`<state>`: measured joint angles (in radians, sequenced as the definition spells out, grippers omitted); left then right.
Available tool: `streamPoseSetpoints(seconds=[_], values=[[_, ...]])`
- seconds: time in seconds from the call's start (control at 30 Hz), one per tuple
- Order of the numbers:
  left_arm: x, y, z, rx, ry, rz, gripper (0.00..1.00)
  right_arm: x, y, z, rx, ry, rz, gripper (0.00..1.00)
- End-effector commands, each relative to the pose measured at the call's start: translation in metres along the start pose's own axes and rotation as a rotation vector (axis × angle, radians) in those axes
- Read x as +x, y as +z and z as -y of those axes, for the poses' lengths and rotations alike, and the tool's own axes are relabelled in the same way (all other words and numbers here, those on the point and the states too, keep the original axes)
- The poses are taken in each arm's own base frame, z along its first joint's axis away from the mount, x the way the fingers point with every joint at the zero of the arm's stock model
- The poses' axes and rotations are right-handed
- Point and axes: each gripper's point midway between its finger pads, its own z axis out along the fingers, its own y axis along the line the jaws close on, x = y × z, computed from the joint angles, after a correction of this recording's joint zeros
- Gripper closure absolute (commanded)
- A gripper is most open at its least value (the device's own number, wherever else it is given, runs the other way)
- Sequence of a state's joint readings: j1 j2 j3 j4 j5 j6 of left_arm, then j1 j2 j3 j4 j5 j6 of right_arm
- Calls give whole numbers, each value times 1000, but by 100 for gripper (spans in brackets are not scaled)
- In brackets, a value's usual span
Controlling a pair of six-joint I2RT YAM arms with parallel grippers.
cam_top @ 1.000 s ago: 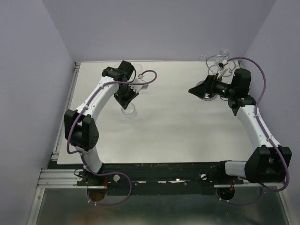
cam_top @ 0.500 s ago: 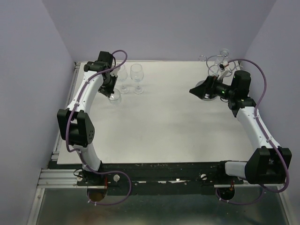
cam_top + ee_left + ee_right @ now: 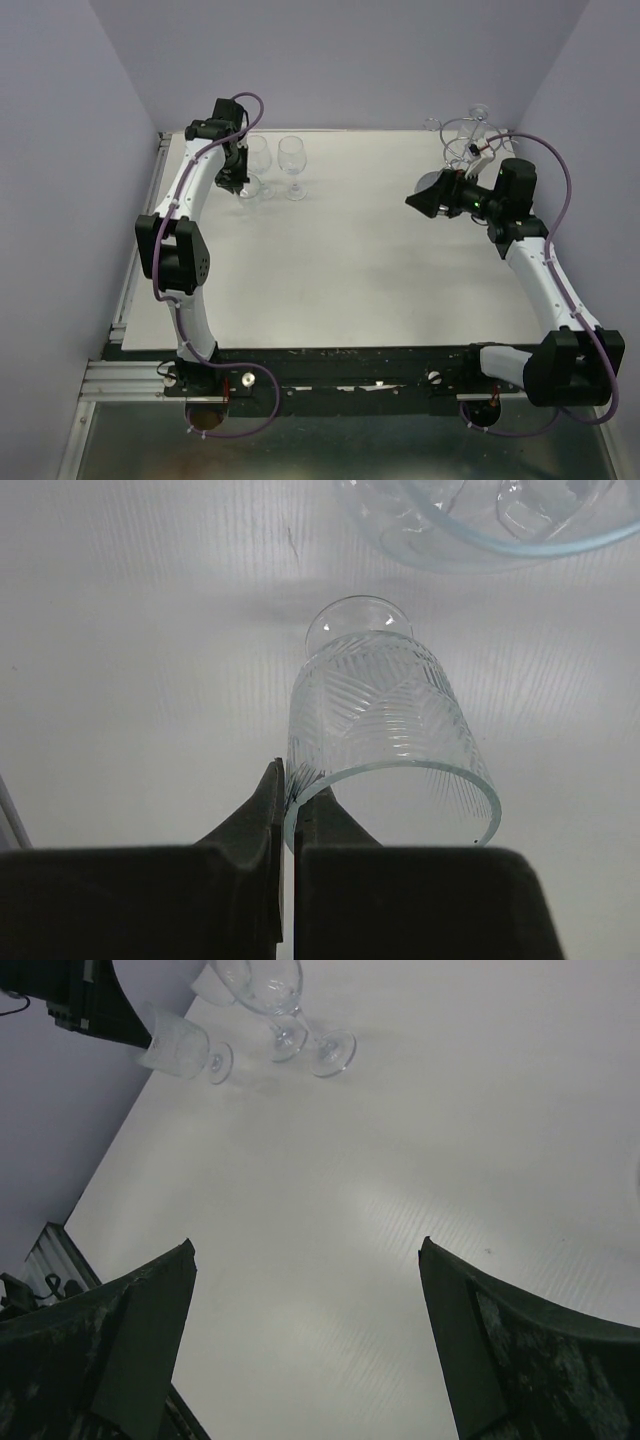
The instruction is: Take the wine glass off the wine glass rack
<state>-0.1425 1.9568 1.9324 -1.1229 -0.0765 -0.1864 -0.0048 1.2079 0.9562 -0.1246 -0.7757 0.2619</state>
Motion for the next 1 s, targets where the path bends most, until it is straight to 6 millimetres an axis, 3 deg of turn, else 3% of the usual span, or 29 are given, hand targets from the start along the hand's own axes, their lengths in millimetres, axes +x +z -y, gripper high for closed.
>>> streamPoseSetpoints(seconds=[0.0,0.23,0.57,0.97], values=[[-19,-4,5,48,-106,49,100,8,-4,3,35,-16,-9,0],[-13,16,6,95,-188,-9,100,10,-7,7,66,-28,-13,0],[-25,32,5,88,-197,-5,100,13,-8,14,101,-26,-28,0],[-26,43,2,110,-204,-21,100,16,-9,17,119,-31,-34,0]])
